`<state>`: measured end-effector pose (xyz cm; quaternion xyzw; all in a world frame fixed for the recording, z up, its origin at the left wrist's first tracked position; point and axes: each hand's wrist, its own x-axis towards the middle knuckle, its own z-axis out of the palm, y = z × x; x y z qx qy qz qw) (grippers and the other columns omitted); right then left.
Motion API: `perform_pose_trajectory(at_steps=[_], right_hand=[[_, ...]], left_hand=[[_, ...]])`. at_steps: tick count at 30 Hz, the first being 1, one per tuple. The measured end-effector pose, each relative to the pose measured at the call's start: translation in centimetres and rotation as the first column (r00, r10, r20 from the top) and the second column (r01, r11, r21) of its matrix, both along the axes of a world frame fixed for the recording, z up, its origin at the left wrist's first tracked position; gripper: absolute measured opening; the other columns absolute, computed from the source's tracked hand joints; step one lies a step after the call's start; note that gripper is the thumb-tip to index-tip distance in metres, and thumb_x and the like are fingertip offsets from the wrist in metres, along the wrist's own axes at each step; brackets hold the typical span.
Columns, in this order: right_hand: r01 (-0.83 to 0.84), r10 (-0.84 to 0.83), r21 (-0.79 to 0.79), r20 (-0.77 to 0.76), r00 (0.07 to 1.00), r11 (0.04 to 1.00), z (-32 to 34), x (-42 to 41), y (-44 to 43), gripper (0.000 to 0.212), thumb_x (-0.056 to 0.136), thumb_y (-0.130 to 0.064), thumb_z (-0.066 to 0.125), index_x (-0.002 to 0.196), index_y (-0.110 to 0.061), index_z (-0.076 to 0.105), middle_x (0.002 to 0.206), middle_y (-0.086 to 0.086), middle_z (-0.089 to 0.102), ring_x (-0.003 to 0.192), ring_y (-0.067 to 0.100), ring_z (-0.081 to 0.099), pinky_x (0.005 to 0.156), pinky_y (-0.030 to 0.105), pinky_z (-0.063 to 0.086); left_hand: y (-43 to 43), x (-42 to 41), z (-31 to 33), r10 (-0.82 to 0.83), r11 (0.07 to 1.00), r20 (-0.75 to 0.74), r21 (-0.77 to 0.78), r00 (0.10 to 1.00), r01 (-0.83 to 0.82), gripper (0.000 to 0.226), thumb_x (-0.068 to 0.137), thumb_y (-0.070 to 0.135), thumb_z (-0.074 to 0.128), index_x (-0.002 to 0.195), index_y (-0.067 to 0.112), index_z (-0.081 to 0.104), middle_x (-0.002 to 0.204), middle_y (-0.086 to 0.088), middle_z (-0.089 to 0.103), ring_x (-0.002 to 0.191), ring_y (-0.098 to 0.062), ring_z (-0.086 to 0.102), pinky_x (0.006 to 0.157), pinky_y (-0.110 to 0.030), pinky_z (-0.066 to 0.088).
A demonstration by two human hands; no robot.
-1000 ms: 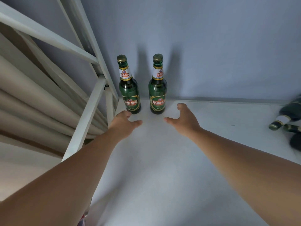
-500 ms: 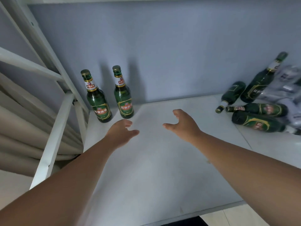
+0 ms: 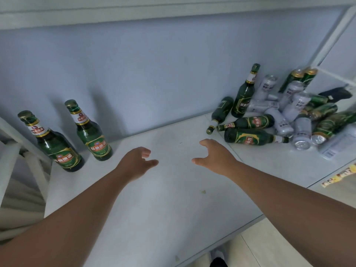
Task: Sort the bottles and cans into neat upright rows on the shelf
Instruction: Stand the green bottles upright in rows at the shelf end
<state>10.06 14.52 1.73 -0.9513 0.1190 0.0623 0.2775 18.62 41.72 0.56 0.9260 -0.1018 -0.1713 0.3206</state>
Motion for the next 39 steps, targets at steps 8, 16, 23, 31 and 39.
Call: perform_pose_trajectory(at_steps=[8,16,23,31,39], right_hand=[[0.139,-0.141,-0.03,-0.072,0.987,0.99,-1.0,-2.7,-10.7,0.077,0.084,-0.048,0.072,0.147,-0.016,0.043,0.148,0.003,0.048,0.133,0.019,0.047,0.106,0.036,0.041],[0.394,-0.379,0.176,-0.112,0.919,0.902,-4.1,-4.8,-20.6,0.071,0.085,-0.042,0.074,0.143,-0.011,0.048,0.144,0.005,0.053,0.13,0.022,0.052,0.099,0.033,0.042],[0.391,-0.398,0.208,-0.008,0.917,0.896,-5.1,-4.4,-26.7,0.055,0.087,-0.037,0.072,0.134,-0.013,0.057,0.132,0.002,0.062,0.12,0.018,0.058,0.095,0.03,0.045],[0.263,-0.27,0.071,0.15,0.951,0.962,-2.5,-1.6,-32.8,0.034,0.093,-0.028,0.063,0.125,-0.016,0.063,0.115,0.0,0.068,0.106,0.017,0.064,0.089,0.036,0.052],[0.087,-0.066,-0.182,0.121,0.991,0.979,-1.8,3.1,-36.0,0.04,0.087,-0.026,0.069,0.124,-0.013,0.06,0.114,0.006,0.061,0.102,0.024,0.06,0.088,0.042,0.054]], left_hand=[[-9.7,0.3,-0.3,-0.056,0.998,-0.029,0.025,0.998,0.057,0.055,0.086,0.047,0.074,0.132,0.019,0.062,0.131,0.005,0.065,0.116,-0.014,0.062,0.096,-0.03,0.047],[-20.1,0.4,-0.6,-0.141,0.987,-0.033,0.078,0.989,0.143,0.055,0.085,0.047,0.075,0.131,0.021,0.061,0.13,0.005,0.065,0.116,-0.013,0.062,0.095,-0.029,0.046],[-29.9,0.1,0.3,-0.334,0.914,0.092,0.274,0.938,0.298,0.069,0.085,0.051,0.073,0.145,0.027,0.048,0.144,0.003,0.051,0.129,-0.018,0.05,0.1,-0.038,0.046],[-37.9,-0.4,0.5,-0.583,0.749,0.176,0.495,0.793,0.44,0.083,0.084,0.047,0.075,0.152,0.024,0.035,0.153,0.001,0.043,0.139,-0.024,0.041,0.108,-0.043,0.042],[-41.6,-0.4,-0.8,-0.683,0.66,0.202,0.582,0.702,0.476,0.088,0.085,0.046,0.075,0.156,0.023,0.028,0.159,0.002,0.035,0.145,-0.027,0.034,0.116,-0.045,0.032]])
